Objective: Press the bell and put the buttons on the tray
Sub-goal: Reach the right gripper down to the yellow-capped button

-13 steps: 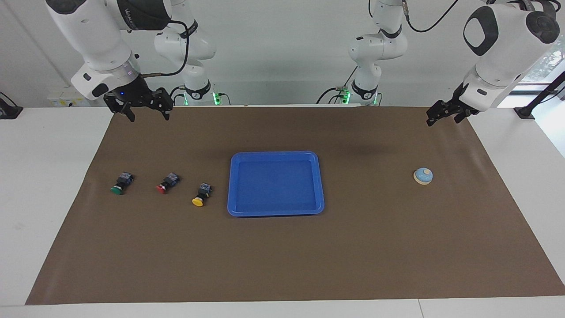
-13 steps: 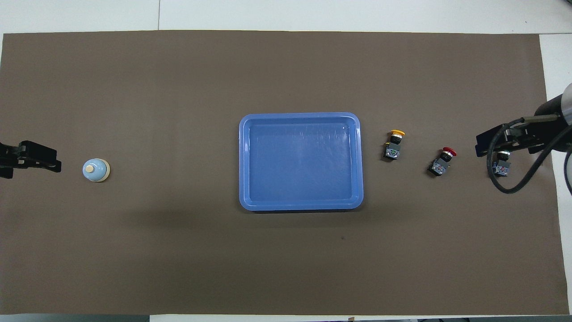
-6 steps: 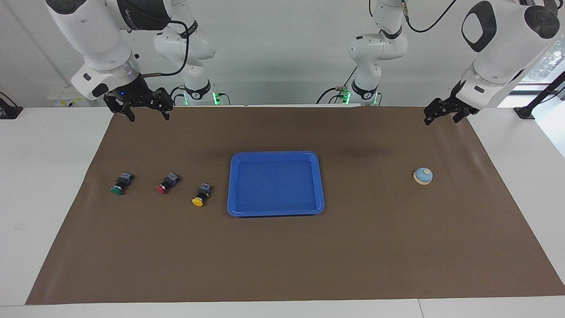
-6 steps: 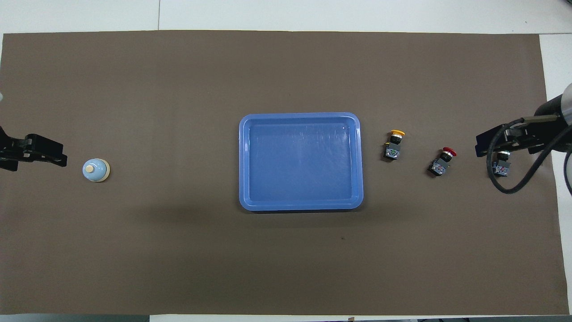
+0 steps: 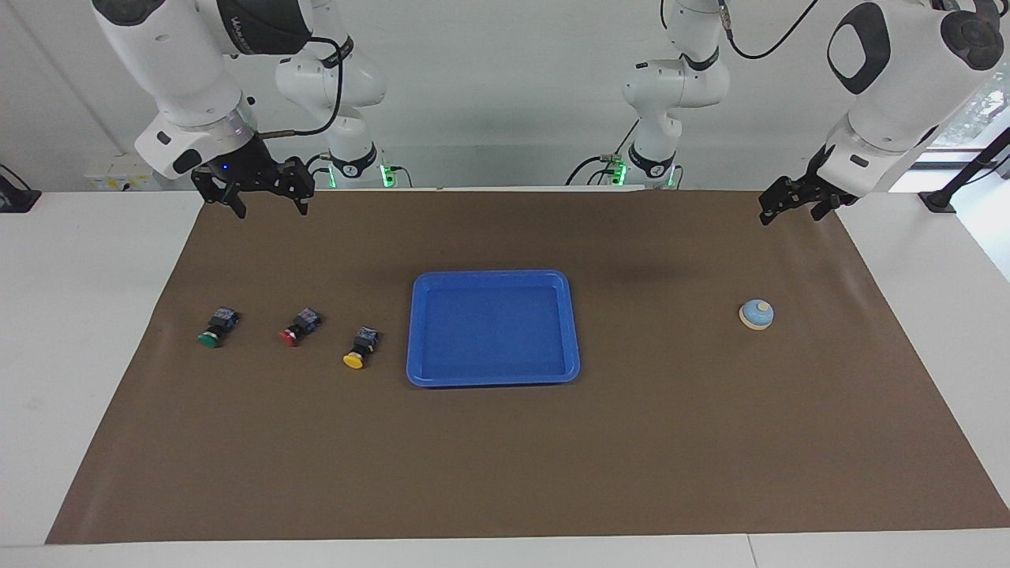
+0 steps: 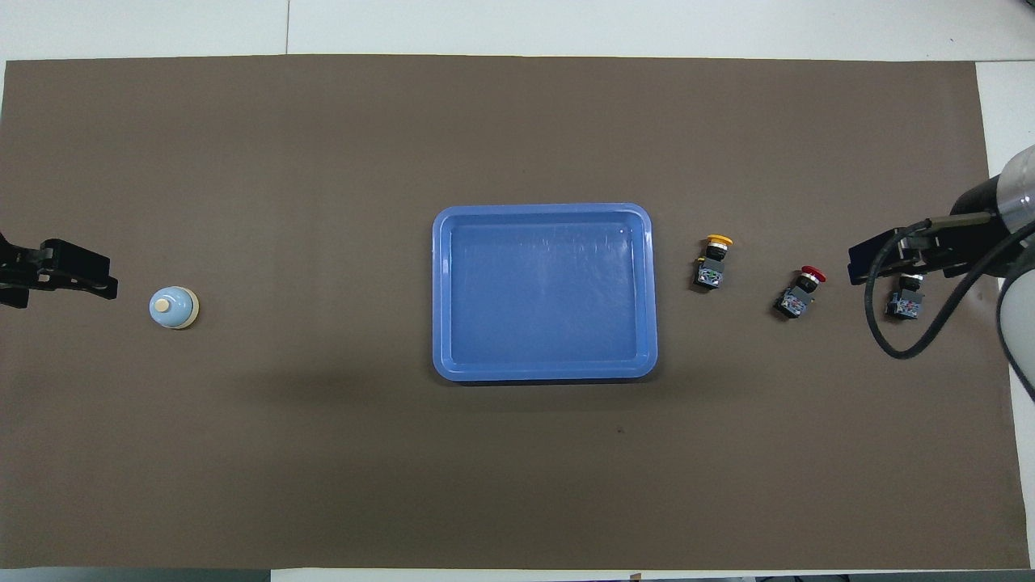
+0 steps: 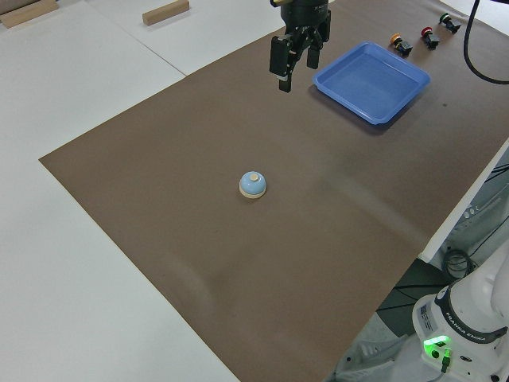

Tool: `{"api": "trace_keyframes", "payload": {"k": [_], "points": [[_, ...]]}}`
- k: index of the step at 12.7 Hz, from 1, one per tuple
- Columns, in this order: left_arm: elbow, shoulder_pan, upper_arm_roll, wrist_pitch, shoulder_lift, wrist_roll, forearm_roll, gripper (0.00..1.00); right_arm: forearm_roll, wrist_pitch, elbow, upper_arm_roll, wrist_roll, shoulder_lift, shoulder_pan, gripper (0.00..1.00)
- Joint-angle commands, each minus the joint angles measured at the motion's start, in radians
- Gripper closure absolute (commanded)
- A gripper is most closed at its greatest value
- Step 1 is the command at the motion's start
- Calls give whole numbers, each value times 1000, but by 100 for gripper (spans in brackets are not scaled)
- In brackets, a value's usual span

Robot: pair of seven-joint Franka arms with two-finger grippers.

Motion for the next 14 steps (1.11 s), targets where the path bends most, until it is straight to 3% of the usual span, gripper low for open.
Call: {"api": "trace_keyframes", "payload": {"k": [1, 3, 7, 11, 14], "points": [[36, -28, 15, -22, 16, -7, 9, 0, 21, 208, -245, 7, -29, -114, 3, 0], [32, -29, 12, 12, 16, -5, 6, 0, 21, 312, -344, 7, 18, -111, 36, 0], [6, -17, 13, 16, 0, -1, 6, 0, 1, 473, -361, 7, 164, 50, 60, 0], [5, -17, 13, 16, -1, -1, 6, 0, -60, 730, -499, 7, 318, 104, 104, 0], [5, -17, 13, 16, -1, -1, 6, 0, -65, 842, -498, 5, 355, 205, 101, 0]]}}
